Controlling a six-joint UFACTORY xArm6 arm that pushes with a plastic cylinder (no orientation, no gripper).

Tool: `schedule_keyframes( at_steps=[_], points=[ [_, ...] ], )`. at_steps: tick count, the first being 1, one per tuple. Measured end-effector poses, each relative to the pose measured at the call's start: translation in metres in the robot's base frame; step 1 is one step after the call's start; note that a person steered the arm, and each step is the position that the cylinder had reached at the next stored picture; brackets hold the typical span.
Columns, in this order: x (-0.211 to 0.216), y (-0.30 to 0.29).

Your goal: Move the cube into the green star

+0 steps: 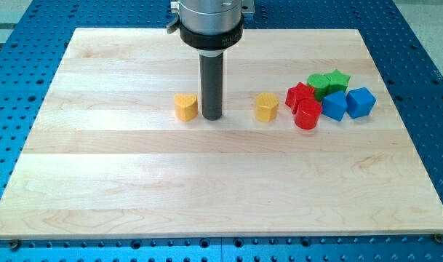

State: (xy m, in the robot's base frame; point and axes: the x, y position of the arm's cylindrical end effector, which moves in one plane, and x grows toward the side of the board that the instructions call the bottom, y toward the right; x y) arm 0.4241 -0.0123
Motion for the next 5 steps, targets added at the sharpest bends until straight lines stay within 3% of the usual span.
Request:
schedule_keyframes(
  at_steps=[2, 3, 4, 5],
  points=[
    [0.026, -0.002],
    [0.072, 0.031],
    [0.074, 0.085],
    [0.071, 0.179]
  ],
)
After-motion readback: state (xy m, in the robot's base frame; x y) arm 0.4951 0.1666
